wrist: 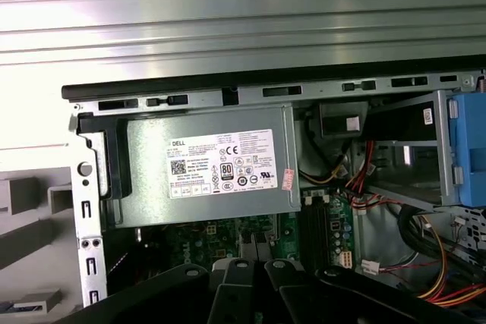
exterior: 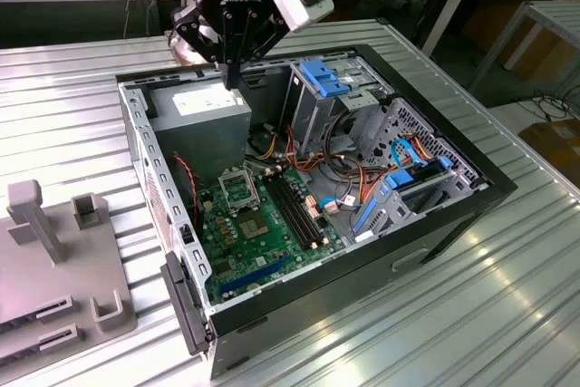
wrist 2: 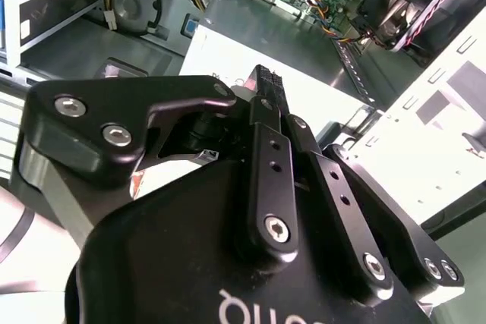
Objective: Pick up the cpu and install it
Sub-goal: 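Reach for the cpu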
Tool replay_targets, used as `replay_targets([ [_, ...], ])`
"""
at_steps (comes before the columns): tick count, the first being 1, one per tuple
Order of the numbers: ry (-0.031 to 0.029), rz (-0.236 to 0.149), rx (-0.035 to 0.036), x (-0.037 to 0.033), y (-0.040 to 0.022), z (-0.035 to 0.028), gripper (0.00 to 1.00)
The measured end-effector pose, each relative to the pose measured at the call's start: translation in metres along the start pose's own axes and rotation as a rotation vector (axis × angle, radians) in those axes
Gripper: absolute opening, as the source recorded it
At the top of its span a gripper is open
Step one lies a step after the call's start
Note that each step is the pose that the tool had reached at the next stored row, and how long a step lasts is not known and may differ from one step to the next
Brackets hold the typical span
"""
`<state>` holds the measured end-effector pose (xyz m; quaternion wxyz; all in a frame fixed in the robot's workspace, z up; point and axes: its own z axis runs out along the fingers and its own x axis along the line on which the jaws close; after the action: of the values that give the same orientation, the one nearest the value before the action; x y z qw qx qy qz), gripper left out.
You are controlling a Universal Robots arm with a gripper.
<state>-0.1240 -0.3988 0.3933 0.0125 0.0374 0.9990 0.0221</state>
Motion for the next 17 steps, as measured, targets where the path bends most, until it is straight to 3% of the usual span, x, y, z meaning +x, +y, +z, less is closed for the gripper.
replay_targets([
  [17, 0.0000, 0.000, 0.0000, 0.0045, -0.0004, 0.0001, 0.11],
])
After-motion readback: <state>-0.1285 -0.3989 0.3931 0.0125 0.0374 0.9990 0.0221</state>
